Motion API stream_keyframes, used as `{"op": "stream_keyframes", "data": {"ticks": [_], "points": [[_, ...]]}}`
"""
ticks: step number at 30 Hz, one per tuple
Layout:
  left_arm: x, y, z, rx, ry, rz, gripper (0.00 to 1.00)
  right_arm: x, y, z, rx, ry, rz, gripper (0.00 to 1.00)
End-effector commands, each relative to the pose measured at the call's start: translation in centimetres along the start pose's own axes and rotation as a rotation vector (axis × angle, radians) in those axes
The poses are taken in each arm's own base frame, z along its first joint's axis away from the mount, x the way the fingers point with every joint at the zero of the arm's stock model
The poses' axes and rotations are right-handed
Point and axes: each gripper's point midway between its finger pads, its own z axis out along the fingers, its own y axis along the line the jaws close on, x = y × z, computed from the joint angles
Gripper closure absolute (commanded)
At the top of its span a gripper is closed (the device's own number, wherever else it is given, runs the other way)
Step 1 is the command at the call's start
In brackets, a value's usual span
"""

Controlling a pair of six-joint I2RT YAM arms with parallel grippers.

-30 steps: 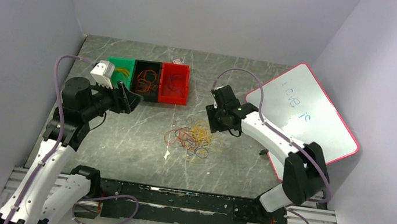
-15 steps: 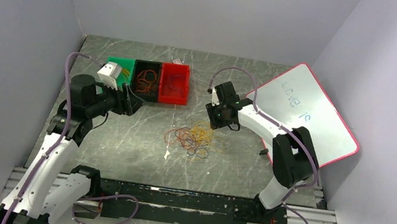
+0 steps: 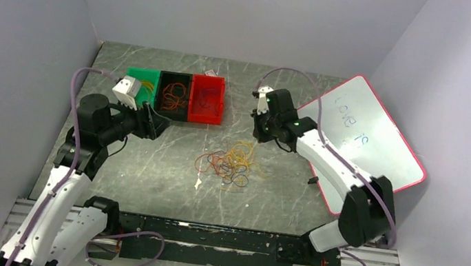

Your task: Untangle the cables

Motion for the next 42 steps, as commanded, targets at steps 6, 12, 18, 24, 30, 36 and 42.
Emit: {"op": "stream_keyframes", "data": {"ticks": [6,12,18,24,30,36,42], "points": [[-2.9,-3.7,0.9,0.189,-0.112,-0.005,0.32,-6.8,4.2,-9.7,-0.176,-0.247,0.044,1.0],[-3.0,-8.7,2.9,0.284,-0.144,0.051,0.31,-9.4,6.1,-14.1,-0.271,-0.337,0.089,1.0],[-1.2,-12.0,5.3,0.355,-0.141,0.076,0.32,-11.9,6.8,-17.7,-0.307,-0.429,0.128,1.0],[0.2,-13.7,6.5,0.447,-0.134,0.05,0.32,-14.0,7.1,-21.1,-0.329,-0.544,0.178,1.0],[0.8,-15.1,7.5,0.497,-0.14,0.018,0.32,-15.8,7.5,-23.9,-0.371,-0.666,0.224,1.0],[2.1,-16.2,9.3,0.525,-0.114,-0.008,0.33,-16.4,8.3,-25.0,-0.428,-0.713,0.247,1.0],[3.9,-17.0,11.4,0.537,-0.077,-0.026,0.36,-16.4,8.6,-24.9,-0.448,-0.703,0.242,1.0]]}}
